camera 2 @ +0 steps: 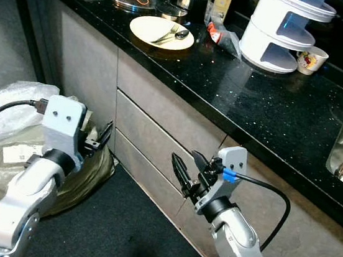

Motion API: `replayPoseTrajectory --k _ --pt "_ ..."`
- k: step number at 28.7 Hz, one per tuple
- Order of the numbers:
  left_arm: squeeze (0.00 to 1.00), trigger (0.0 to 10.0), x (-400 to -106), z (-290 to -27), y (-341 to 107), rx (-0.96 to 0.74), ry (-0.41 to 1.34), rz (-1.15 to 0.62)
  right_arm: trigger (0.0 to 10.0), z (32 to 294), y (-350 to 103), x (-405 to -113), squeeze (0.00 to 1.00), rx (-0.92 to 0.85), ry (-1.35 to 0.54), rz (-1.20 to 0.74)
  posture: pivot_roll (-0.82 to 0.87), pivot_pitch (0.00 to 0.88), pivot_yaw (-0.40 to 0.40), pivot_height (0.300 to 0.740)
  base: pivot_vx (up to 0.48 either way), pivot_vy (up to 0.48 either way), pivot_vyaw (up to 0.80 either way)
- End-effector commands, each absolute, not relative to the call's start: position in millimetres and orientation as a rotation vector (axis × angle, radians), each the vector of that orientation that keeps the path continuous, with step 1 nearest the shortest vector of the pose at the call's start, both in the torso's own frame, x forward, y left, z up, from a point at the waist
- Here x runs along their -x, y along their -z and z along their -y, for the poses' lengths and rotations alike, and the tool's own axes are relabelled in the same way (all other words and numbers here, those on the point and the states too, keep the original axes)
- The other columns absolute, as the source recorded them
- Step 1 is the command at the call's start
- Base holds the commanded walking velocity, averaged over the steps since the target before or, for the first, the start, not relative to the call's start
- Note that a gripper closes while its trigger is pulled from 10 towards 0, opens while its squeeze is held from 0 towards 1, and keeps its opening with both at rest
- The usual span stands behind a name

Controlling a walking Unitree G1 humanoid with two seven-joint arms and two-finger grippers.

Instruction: Kitchen organization

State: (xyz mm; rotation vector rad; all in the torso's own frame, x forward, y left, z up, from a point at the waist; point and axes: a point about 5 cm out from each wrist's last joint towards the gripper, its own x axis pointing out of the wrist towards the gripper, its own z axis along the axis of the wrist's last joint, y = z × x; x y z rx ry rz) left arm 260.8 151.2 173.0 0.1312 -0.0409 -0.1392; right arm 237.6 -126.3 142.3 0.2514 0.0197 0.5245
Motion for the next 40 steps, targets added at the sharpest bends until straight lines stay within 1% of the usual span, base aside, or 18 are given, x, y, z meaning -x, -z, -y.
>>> replayPoseTrajectory --k 1,6,12,17,40 --pt "0.0 10.0 -260.2 -148.3 -170.4 -0.12 0.154 0.034 10.0 130.1 -141.5 -238.2 0.0 -0.259 -0.516 -0.021 0.1 0.016 -0.173 0.74 0.259 0.0 0.0" --pt "0.0 10.0 -259.9 -146.8 -169.6 -0.118 0.16 0.034 10.0 128.7 -142.2 -238.1 0.0 -0.258 -0.53 -0.017 0.1 0.015 -0.172 0.74 0.259 0.0 0.0" --pt "0.0 10.0 -260.2 -146.1 -169.7 -0.119 0.165 0.036 10.0 124.1 -143.5 -236.1 0.0 -0.219 -0.569 -0.006 0.1 0.015 -0.17 0.74 0.262 0.0 0.79" --pt "0.0 10.0 -260.1 -144.4 -169.8 -0.12 0.172 0.037 10.0 122.9 -144.9 -235.4 0.0 -0.238 -0.583 0.007 0.1 0.013 -0.172 0.74 0.262 0.0 0.76" --pt "0.0 10.0 -261.7 -142.6 -172.3 -0.126 0.185 0.048 10.0 120.9 -143.6 -237.3 0.0 -0.25 -0.594 -0.006 0.1 0.007 -0.169 0.74 0.266 0.0 0.0"
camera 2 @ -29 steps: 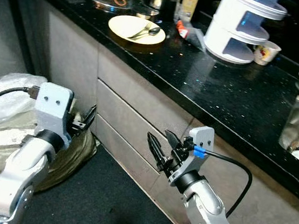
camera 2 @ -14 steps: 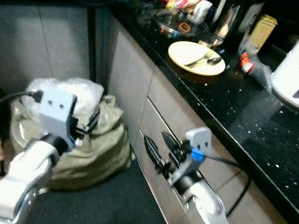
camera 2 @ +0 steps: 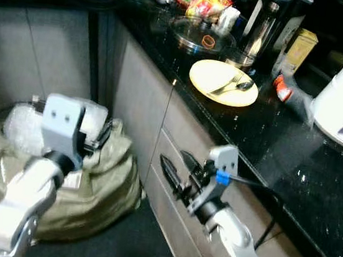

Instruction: Kitchen organization

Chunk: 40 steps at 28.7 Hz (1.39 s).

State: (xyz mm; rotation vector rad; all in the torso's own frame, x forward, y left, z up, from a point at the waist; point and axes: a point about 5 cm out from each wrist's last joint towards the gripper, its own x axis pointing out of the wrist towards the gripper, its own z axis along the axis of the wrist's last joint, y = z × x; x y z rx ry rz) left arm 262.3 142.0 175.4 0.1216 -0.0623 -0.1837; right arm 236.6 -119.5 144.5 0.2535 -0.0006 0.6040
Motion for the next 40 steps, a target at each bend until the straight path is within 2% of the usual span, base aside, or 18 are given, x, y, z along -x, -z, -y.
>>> replayPoseTrajectory --k 1,16,27,30,34,40 --pt "0.0 10.0 -261.7 -142.6 -172.3 -0.126 0.185 0.048 10.0 120.9 -143.6 -237.3 0.0 -0.25 -0.594 -0.006 0.1 0.007 -0.169 0.74 0.27 0.0 0.0" --pt "0.0 10.0 -264.4 -141.8 -177.8 -0.119 0.181 0.067 10.0 119.1 -150.5 -242.1 0.0 -0.281 -0.597 0.003 0.1 0.006 -0.17 0.74 0.271 0.0 0.0" --pt "0.0 10.0 -274.2 -144.3 -202.2 -0.117 0.154 0.157 10.0 116.2 -203.3 -262.6 0.0 -0.335 -0.603 0.16 0.1 0.0 -0.176 0.74 0.276 0.0 0.0" --pt "0.0 10.0 -278.4 -145.6 -209.6 -0.128 0.142 0.186 10.0 117.8 -214.9 -269.4 0.0 -0.319 -0.567 0.193 0.1 0.0 -0.179 0.74 0.28 0.0 0.0" --pt "0.0 10.0 -287.8 -149.5 -224.7 -0.144 0.117 0.24 10.0 124.7 -226.9 -287.0 0.0 -0.225 -0.424 0.171 0.1 0.0 -0.184 0.74 0.201 0.0 0.0" --pt "0.0 10.0 -292.8 -152.4 -234.5 -0.133 0.102 0.265 10.0 125.1 -237.4 -291.6 0.0 -0.179 -0.418 0.151 0.1 0.0 -0.186 0.74 0.0 0.0 -0.74"
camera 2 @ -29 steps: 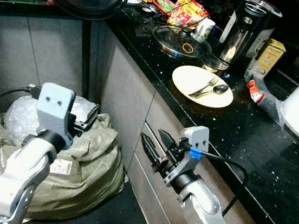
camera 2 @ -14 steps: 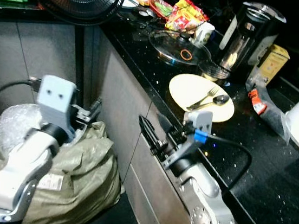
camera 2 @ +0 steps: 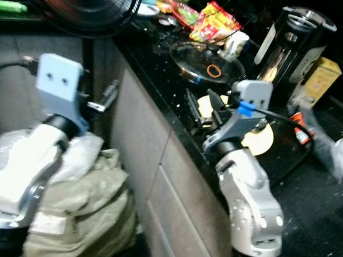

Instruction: Kitchen organization

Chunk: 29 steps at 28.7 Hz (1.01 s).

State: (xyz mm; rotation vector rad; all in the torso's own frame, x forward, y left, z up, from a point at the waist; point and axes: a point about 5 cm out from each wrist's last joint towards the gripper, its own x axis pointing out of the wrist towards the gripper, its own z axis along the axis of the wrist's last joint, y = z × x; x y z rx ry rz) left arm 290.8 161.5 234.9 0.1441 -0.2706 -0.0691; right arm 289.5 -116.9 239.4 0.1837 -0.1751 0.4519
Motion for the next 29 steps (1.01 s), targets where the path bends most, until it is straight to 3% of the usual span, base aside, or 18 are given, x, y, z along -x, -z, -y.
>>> replayPoseTrajectory --k 1,12,22,29 --pt "0.0 10.0 -293.4 -152.4 -235.2 -0.131 0.1 0.267 10.0 125.1 -238.8 -291.8 0.0 -0.177 -0.421 0.15 0.1 0.0 -0.186 0.74 0.0 0.0 -0.8" --pt "0.0 10.0 -296.0 -148.2 -235.4 -0.121 0.107 0.274 10.0 107.1 -239.1 -298.8 0.0 0.01 -0.4 0.021 0.1 0.0 -0.188 0.74 0.0 0.0 -0.15" --pt "0.0 10.0 -297.4 -150.5 -233.7 -0.127 0.087 0.267 10.0 73.4 -242.1 -315.8 0.0 0.008 -0.389 -0.041 0.11 0.0 -0.189 0.74 0.0 0.0 0.0" --pt "0.0 10.0 -297.2 -155.6 -233.8 -0.133 0.067 0.264 10.0 64.0 -233.4 -326.6 0.0 0.021 -0.343 -0.099 0.12 0.0 -0.194 0.74 0.0 0.0 0.0"
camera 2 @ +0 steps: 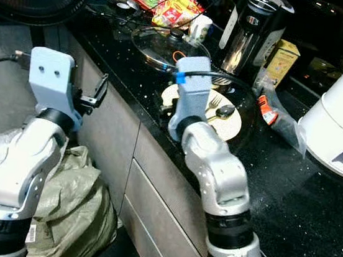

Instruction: Kitchen organization

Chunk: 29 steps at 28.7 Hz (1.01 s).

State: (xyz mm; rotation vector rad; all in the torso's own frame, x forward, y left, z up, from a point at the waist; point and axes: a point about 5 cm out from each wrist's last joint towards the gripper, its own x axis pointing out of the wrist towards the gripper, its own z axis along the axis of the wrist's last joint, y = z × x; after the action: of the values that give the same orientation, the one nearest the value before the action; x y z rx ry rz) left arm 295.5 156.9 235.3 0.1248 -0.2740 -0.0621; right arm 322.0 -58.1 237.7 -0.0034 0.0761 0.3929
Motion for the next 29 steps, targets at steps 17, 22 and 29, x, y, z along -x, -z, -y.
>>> replayPoseTrajectory --k 17,22,29 --pt "0.0 10.0 -297.8 -153.6 -232.2 -0.129 0.075 0.259 10.0 97.4 -207.9 -337.1 0.0 0.133 -0.172 -0.292 0.11 0.0 -0.187 0.74 0.0 0.0 0.0" --pt "0.0 10.0 -297.8 -153.3 -232.3 -0.129 0.075 0.259 10.0 107.2 -200.5 -338.3 0.0 0.041 -0.073 -0.384 0.11 0.0 -0.188 0.74 0.0 0.0 0.0" --pt "0.0 10.0 -297.7 -151.2 -232.9 -0.126 0.078 0.26 10.0 111.4 -192.9 -337.2 0.0 -0.071 -0.079 -0.473 0.11 0.0 -0.191 0.74 0.0 0.0 0.0"
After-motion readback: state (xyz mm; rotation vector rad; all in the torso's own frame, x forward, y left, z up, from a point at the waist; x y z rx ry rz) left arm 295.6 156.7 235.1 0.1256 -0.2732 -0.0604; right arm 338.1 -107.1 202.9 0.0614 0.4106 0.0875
